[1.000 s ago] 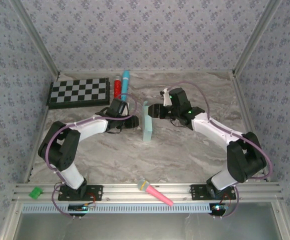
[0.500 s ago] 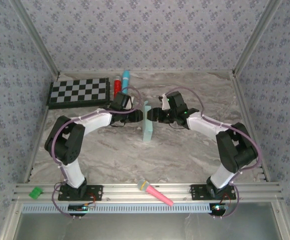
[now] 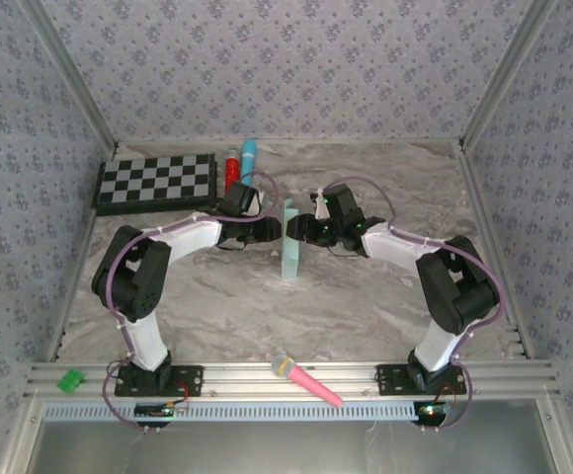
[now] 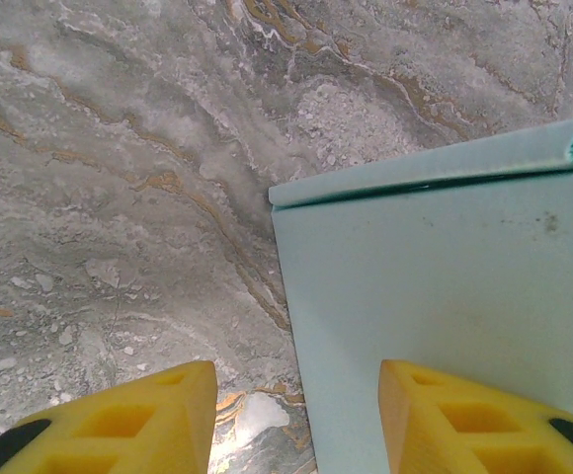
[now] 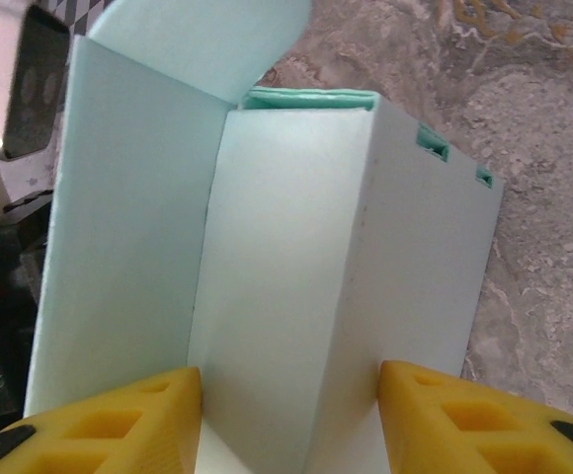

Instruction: Fold the paper box

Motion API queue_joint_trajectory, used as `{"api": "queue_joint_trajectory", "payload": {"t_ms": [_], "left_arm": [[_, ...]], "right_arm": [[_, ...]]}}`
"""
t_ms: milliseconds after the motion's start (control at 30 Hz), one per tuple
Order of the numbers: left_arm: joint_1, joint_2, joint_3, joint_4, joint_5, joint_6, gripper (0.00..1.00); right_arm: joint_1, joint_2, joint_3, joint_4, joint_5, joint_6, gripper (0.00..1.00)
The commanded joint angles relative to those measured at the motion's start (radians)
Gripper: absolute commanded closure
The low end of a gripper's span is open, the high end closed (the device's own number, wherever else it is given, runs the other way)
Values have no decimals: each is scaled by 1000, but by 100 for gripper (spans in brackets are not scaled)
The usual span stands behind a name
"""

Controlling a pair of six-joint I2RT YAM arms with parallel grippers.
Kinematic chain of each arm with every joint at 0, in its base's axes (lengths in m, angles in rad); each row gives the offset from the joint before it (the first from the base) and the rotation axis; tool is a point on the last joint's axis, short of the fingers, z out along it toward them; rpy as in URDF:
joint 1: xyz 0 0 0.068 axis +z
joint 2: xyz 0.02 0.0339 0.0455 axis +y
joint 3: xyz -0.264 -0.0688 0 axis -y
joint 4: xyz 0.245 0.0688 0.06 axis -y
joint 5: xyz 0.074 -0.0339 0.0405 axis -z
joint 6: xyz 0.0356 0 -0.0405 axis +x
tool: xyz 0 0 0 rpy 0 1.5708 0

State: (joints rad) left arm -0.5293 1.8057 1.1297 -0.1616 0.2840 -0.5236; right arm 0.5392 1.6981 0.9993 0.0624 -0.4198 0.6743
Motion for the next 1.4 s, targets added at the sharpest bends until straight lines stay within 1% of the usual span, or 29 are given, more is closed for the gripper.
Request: {"api": "queue_joint_trajectory", "payload": {"t_ms": [0, 33, 133, 400, 567, 700, 900, 1100, 1233, 1367], "left_arm": [[2, 16, 37, -16, 23, 19, 53], [2, 17, 38, -17, 23, 20, 53], [2, 18, 44, -24, 24, 23, 53], [3, 18, 50, -34, 21, 29, 53], [4, 17, 52, -42, 18, 34, 53], [5, 11, 51, -47, 12, 36, 53], [6, -7, 58, -63, -2, 46, 53], [6, -22, 71, -87, -20, 57, 53], [5, -25, 80, -101, -34, 63, 53], [5, -22, 85, -108, -37, 63, 53]], "right_arm": [[17, 28, -32, -75, 95, 32, 52], [19, 33, -34, -91, 111, 34, 54], [24, 45, -37, -113, 136, 33, 56], [51, 81, -23, -230, 266, 13, 58], [62, 94, -22, -270, 308, 10, 58], [64, 94, -16, -290, 314, 22, 59], [61, 35, -3, -241, 273, 41, 59], [61, -37, 45, -222, 249, 35, 54], [59, -65, 78, -254, 269, 23, 54], [59, -106, 59, -247, 283, 4, 54]]}}
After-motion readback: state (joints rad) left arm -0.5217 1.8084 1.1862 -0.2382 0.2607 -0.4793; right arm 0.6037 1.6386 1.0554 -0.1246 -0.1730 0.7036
